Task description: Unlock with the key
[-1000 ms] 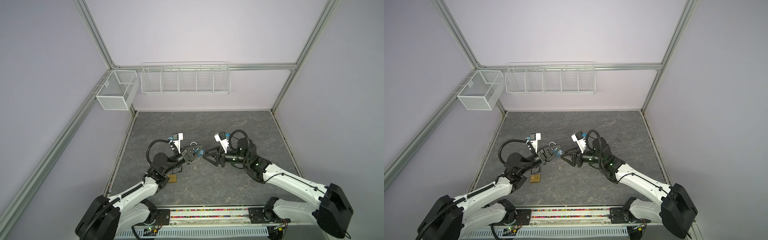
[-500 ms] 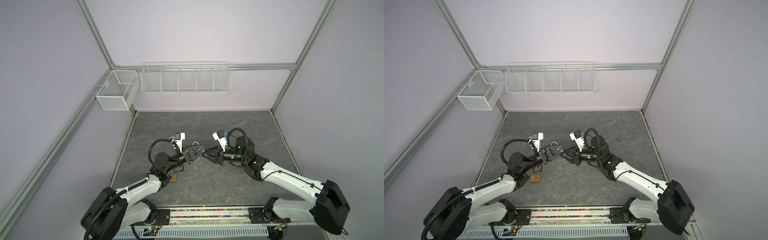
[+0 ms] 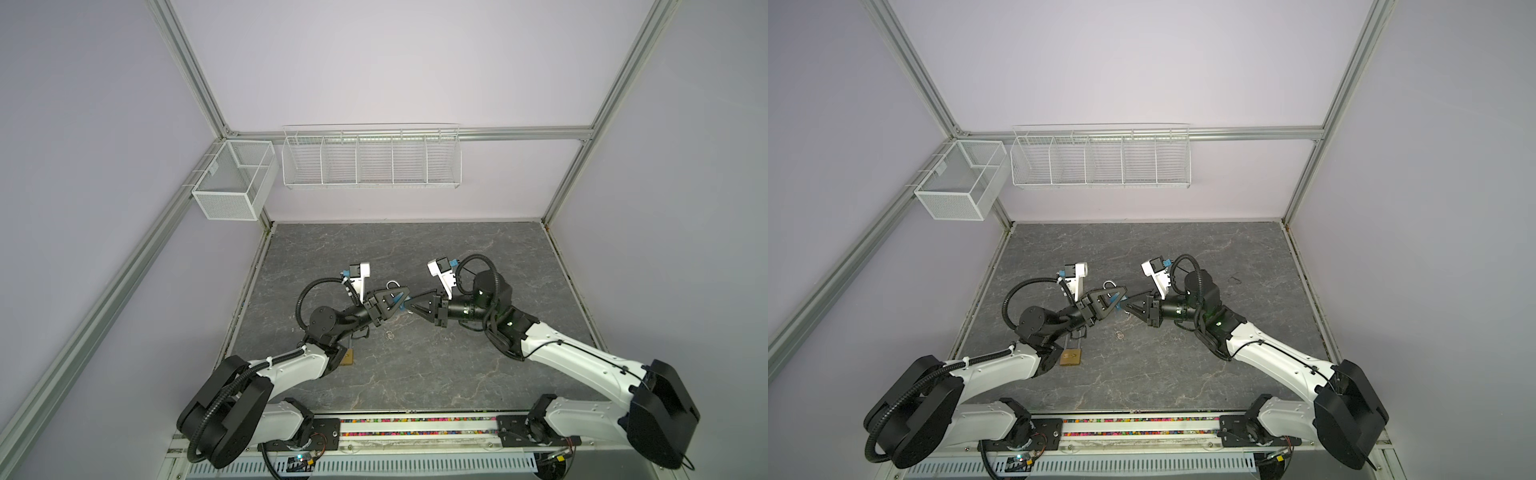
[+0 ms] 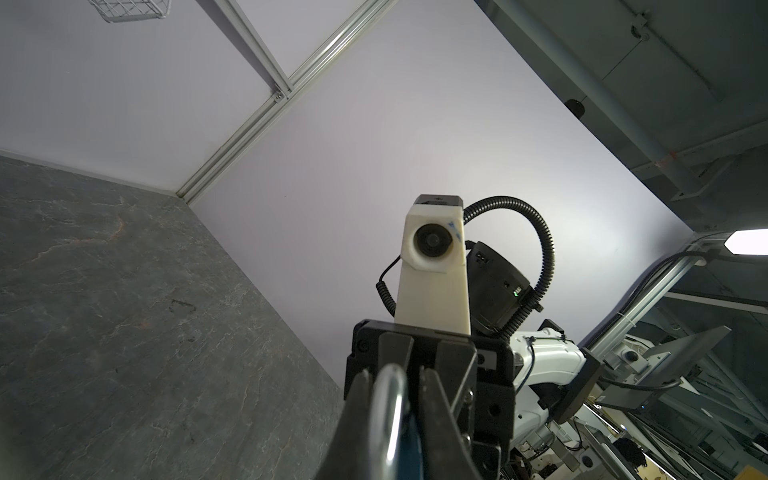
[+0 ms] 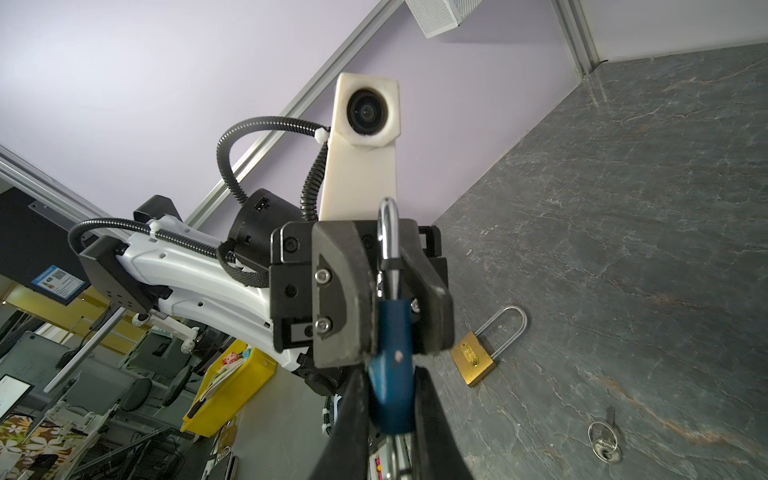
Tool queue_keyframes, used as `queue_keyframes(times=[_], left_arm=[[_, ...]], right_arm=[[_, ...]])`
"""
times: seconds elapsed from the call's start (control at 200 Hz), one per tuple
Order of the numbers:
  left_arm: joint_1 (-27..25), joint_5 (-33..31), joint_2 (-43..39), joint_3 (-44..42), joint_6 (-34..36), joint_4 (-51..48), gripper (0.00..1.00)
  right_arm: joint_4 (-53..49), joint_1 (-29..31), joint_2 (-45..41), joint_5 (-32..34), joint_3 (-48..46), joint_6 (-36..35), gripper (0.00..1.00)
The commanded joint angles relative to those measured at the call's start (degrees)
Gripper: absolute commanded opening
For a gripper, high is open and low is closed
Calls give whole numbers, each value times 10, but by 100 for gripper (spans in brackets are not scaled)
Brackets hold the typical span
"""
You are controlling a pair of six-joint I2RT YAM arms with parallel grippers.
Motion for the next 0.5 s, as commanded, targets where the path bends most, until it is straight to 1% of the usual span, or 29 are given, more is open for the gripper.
queue_keyframes(times=[0.0, 0.03, 0.065, 0.12, 0.155, 0.215, 0.38, 0.495], left_arm=[[-7, 11, 23, 17, -38, 32, 19], [-6, 12, 28, 19, -41, 38, 28], [-6, 14, 32, 21, -43, 42, 36], [-6, 15, 37, 23, -44, 46, 45], [-6, 14, 39, 24, -44, 46, 48], [-6, 15, 38, 24, -43, 45, 50], [-5, 14, 25, 19, -36, 29, 52], [-5, 12, 4, 11, -20, 2, 55]], right_arm=[[31, 5, 2, 21, -7, -7, 7], [29, 5, 0, 26, -7, -7, 7], [27, 5, -3, 32, -9, -7, 7], [27, 5, -11, 45, -14, -7, 7], [26, 5, -15, 56, -17, -6, 7], [19, 5, -23, 73, -20, -8, 7], [10, 1, -46, 128, -36, -7, 6], [19, -8, -61, 141, -51, 2, 6]])
